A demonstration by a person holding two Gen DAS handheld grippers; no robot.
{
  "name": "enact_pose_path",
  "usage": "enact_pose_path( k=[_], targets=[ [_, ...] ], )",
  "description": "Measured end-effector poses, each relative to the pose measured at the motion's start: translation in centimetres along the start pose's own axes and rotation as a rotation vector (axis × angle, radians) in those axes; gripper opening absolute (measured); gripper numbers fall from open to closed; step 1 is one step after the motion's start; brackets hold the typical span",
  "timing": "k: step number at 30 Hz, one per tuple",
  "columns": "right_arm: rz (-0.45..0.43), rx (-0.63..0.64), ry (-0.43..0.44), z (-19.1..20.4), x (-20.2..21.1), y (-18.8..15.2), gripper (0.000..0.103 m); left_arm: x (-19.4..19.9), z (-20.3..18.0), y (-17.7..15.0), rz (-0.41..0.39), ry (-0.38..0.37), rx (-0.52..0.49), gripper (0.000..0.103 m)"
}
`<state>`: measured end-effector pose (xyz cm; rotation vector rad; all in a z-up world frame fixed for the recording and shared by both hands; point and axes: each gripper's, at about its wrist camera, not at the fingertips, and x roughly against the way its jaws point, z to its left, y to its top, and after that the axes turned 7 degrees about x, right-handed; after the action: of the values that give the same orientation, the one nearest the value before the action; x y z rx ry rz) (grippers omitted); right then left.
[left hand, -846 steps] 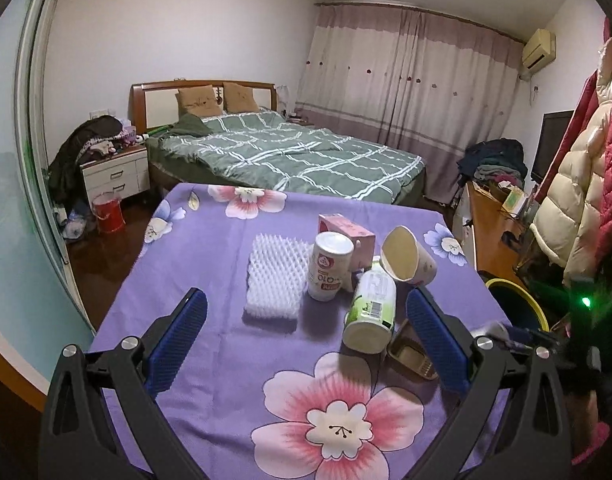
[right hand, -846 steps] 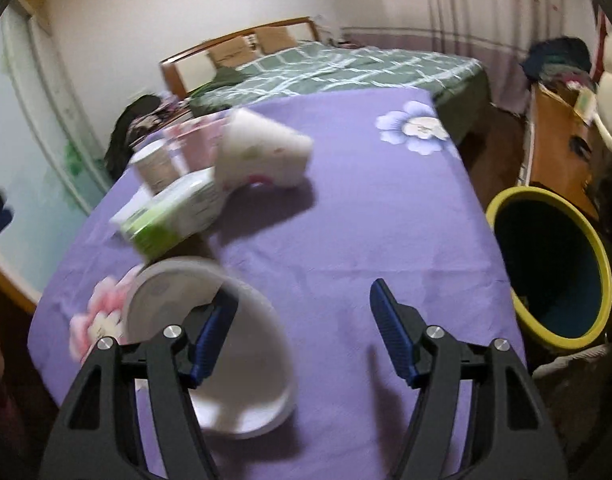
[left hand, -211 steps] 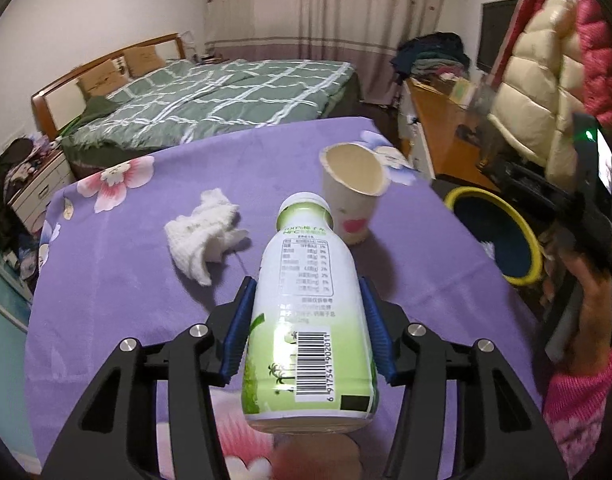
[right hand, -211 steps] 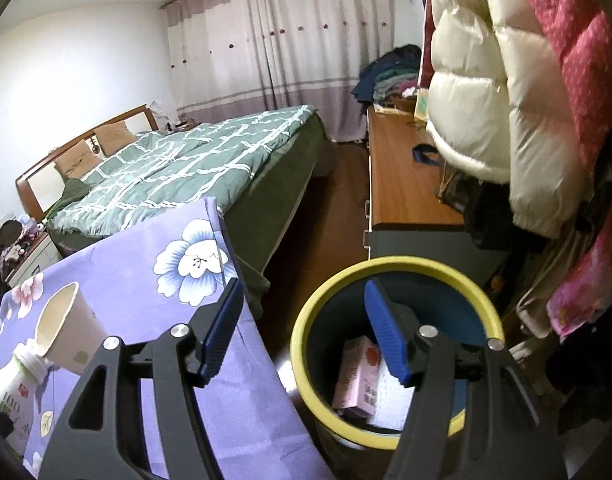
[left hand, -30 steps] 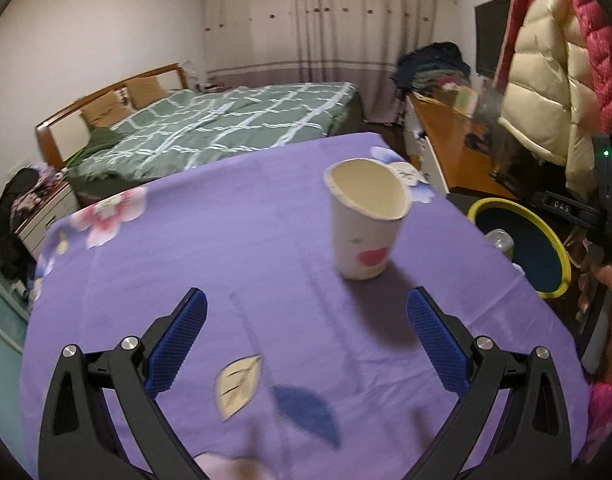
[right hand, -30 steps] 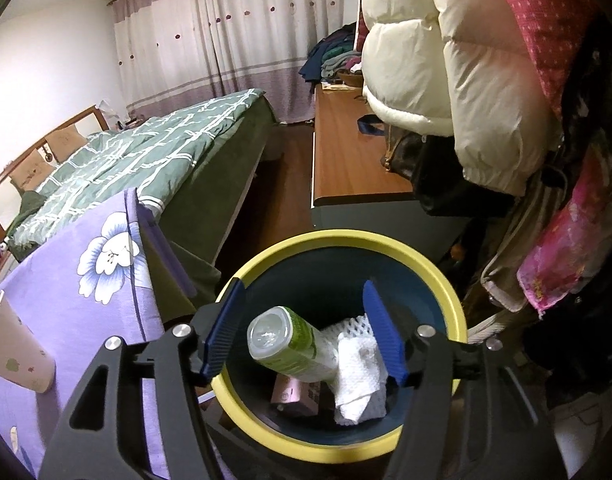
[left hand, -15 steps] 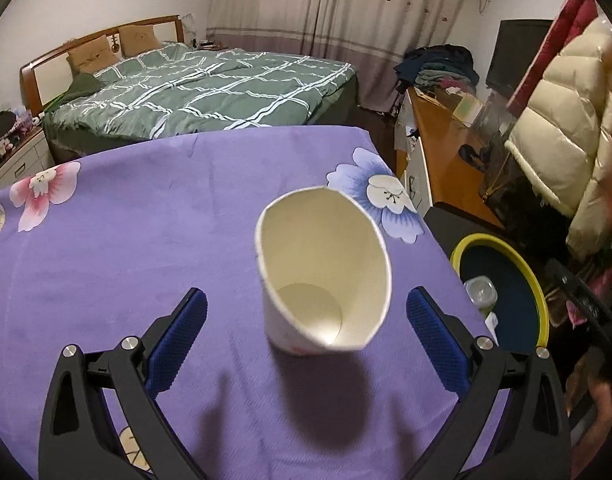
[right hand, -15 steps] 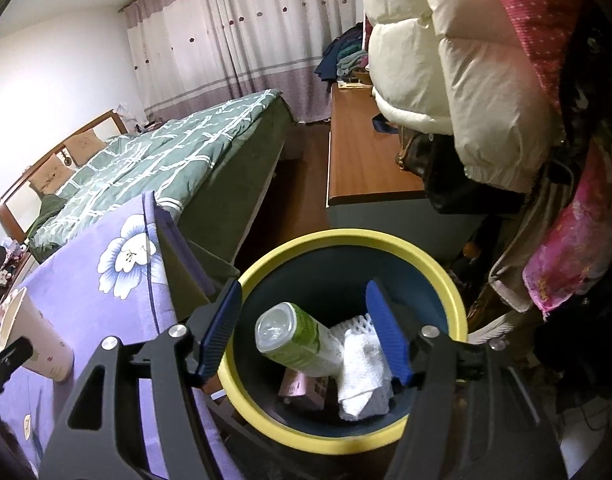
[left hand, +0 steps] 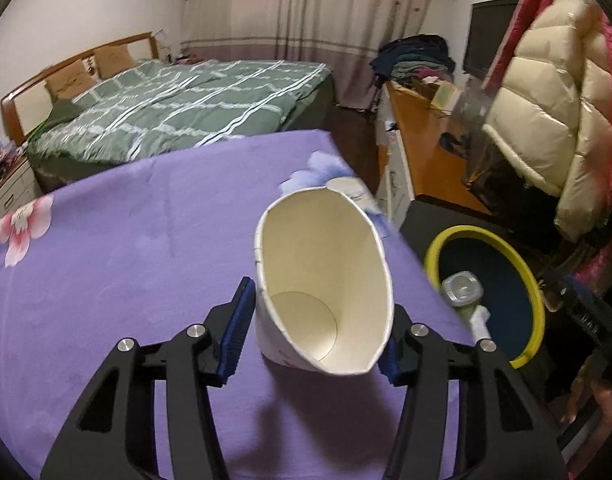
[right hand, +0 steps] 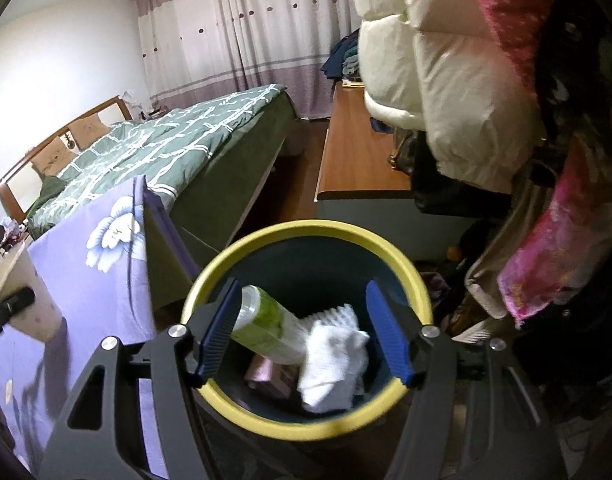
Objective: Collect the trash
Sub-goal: 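Carry the paper cup over the bin and open the left gripper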
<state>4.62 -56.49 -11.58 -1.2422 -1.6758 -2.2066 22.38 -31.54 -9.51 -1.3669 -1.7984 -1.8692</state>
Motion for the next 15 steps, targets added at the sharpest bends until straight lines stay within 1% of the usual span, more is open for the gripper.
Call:
enact_pose_path(
  k=[7, 15],
  targets=[
    [-0.015, 0.03, -0.043, -2.9, 2.2, -1.2, 0.062, -0.2, -5.8, 1.0, 0.015, -0.106, -0.077, 0.054],
    [-0.019, 0.009, -0.059, -6.1, 4.1, -2.7, 0.062, -3.1, -15.2, 0.3, 0.094, -0.209, -0.2, 0.054]
  ],
)
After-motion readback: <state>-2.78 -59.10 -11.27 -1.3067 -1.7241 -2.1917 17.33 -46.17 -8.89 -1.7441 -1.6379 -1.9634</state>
